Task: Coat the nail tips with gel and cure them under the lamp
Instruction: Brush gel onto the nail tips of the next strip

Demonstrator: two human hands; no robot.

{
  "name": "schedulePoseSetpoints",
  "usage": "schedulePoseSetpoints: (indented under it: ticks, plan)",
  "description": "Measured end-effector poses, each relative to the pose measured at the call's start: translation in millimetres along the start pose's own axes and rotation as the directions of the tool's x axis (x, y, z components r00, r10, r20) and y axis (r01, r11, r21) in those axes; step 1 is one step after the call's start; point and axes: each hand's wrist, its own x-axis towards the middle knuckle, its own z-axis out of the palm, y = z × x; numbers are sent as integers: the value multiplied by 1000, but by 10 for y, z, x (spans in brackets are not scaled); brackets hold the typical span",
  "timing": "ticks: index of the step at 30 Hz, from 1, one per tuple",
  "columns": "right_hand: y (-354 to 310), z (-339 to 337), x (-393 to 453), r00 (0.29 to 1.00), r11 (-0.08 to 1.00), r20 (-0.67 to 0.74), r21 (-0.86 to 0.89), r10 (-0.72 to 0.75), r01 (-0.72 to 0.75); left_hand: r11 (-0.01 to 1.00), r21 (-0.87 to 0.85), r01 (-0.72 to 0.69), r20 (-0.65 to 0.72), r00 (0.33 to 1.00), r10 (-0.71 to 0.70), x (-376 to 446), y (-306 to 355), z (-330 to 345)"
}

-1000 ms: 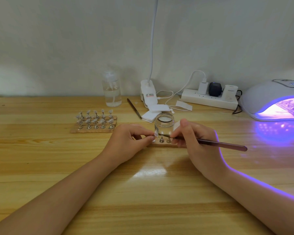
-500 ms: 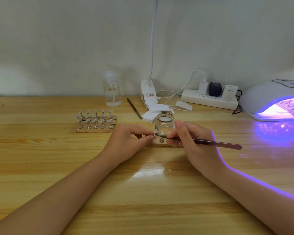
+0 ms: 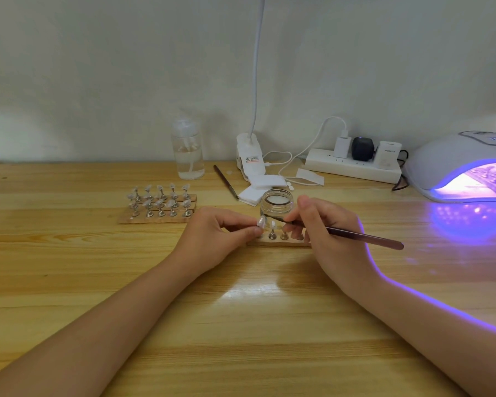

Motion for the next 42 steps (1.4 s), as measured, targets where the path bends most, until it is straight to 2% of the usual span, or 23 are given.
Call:
schedulePoseSetpoints:
  ticks: [13,20,37,42]
  plan:
    - [12,17,-35,997,996,71,82,-43,37,990,-118,76,-15,997,-78,19,-6,-6]
    - [-8,24,4,999,991,-48,137,10,-4,977,-182,108,7,994,-109,12,-7,0]
    - [-33,62,-33,998,988,56,151,6,-15,969,-200,145,10,989,-146,9,20,-9]
    - [-13,37,-15,999,982,-41,187,24,-16,965,-214,153,20,988,-153,8,18,-6]
